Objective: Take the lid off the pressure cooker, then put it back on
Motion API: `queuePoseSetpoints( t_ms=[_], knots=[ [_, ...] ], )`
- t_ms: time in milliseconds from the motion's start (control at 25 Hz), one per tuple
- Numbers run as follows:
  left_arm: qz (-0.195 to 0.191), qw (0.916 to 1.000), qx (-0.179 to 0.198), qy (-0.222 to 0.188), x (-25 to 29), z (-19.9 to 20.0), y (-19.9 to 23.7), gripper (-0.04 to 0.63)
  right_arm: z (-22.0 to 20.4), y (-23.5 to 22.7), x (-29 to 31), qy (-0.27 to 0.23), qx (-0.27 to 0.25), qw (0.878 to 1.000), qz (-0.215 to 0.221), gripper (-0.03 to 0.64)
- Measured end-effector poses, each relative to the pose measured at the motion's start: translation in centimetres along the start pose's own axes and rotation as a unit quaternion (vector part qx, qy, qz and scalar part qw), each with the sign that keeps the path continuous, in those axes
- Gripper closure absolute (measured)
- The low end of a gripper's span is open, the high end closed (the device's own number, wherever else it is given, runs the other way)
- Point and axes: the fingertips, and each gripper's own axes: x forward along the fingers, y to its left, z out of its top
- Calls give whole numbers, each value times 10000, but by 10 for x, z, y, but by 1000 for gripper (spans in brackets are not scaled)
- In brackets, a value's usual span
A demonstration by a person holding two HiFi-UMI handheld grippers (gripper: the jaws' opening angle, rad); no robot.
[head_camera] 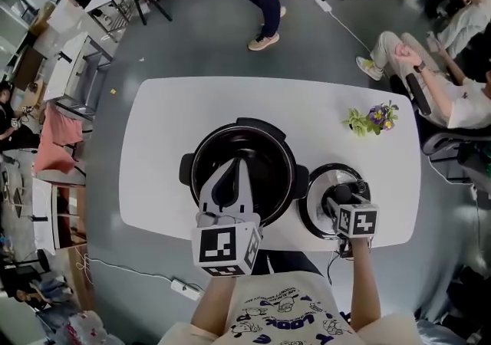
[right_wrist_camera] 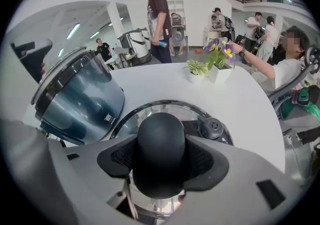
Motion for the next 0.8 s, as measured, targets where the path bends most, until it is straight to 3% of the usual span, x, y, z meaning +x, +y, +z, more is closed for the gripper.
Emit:
queuePoseSetpoints(
  t_ms=[800],
  knots=[
    [-386,9990,8,-207,-19,23,2,581,50,6,-136,-680,214,9964,453,324]
  ],
)
